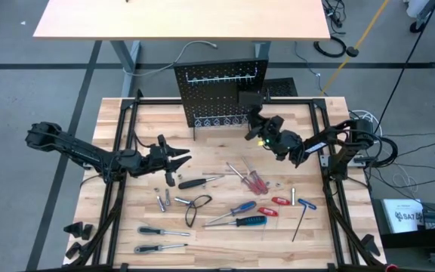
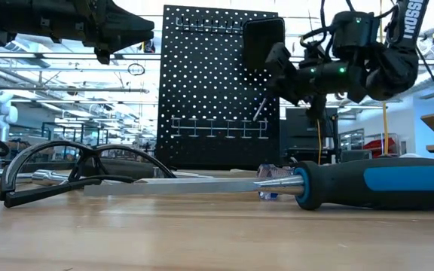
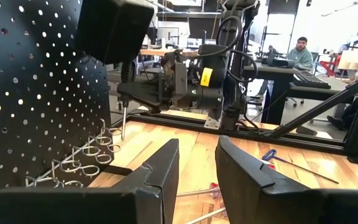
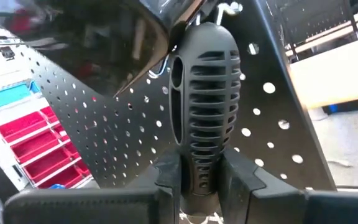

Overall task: Hang tools onto peg board
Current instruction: Hang the bottom right black screwdriver on the peg board

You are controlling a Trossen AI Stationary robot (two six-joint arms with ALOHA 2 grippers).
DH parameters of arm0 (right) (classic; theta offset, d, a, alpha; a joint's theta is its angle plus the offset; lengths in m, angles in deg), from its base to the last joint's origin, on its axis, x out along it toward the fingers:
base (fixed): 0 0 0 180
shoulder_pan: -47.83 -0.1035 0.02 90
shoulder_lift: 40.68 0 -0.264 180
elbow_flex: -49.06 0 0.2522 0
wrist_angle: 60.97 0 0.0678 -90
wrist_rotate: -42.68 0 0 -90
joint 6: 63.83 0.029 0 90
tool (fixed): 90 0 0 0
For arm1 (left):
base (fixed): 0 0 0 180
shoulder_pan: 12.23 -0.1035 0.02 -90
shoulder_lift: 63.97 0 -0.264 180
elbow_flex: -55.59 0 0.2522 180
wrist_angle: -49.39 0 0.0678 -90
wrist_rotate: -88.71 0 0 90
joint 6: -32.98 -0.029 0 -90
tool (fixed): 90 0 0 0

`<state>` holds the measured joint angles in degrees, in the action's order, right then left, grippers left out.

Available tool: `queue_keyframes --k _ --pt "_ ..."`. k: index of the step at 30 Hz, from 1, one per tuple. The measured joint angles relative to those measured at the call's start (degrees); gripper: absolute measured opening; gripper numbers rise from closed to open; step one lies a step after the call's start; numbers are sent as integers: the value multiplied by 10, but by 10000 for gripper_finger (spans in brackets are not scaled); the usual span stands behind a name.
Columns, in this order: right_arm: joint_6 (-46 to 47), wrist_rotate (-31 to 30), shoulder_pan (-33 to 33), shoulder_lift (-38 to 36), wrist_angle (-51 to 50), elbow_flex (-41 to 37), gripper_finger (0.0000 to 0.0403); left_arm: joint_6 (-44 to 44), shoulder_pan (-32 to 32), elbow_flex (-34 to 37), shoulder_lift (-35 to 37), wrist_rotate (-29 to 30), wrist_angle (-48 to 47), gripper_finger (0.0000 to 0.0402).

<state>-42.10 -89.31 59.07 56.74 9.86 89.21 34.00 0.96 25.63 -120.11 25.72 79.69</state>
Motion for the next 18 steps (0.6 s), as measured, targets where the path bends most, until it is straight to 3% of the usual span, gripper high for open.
queue_keyframes --k 18 --pt "-61 -8 0 0 13 2 56 0 0 0 0 0 -1 107"
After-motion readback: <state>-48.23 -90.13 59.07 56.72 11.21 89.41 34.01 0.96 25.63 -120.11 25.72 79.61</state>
